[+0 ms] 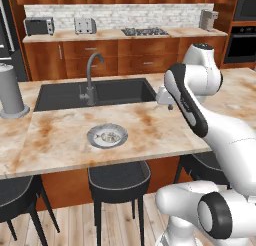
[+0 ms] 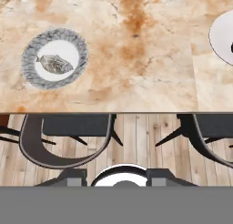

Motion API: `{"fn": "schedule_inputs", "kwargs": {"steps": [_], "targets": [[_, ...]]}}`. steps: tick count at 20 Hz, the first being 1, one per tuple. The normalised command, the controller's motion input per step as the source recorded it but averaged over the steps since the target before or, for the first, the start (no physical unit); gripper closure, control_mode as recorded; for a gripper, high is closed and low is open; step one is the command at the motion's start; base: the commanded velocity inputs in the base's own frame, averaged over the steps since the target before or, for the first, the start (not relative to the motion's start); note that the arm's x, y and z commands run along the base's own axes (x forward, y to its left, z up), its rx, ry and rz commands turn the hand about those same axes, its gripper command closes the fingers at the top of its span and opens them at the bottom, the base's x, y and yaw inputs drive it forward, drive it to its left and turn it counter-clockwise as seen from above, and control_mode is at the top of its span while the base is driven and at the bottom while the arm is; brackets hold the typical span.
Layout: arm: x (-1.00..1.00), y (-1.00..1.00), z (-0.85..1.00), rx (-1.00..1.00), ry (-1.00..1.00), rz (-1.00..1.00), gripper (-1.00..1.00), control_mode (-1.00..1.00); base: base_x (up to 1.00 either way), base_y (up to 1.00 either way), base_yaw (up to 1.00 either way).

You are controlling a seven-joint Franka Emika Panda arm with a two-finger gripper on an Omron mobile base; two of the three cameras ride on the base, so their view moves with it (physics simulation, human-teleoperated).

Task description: Transport the fish and cucumber to the fridge. Place the fish on the rack containing meat and place the cucumber on the rack containing the vegetable, ensuring meats and vegetables are on different racks.

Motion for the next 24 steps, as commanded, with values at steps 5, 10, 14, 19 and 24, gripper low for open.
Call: {"fn": "schedule_inputs", "kwargs": {"steps": [5,10,14,19,24], "targets": [[-0.55,0.09,0.0,-0.01,-0.11,0.04,-1.0,-1.0,0.0,0.0,0.0],[-0.72,0.52,-0.1,-0.06,-0.14,0.2,-1.0,-1.0,0.0,0.0,0.0],[-0.03,0.5,-0.13,-0.08,-0.11,0.42,-1.0,-1.0,0.0,0.0,0.0],[-0.02,0.38,-0.14,-0.17,-0.02,0.34,-1.0,-1.0,0.0,0.0,0.0],[0.49,0.58,-0.31,-0.1,0.15,0.14,-1.0,-1.0,0.0,0.0,0.0]]}}
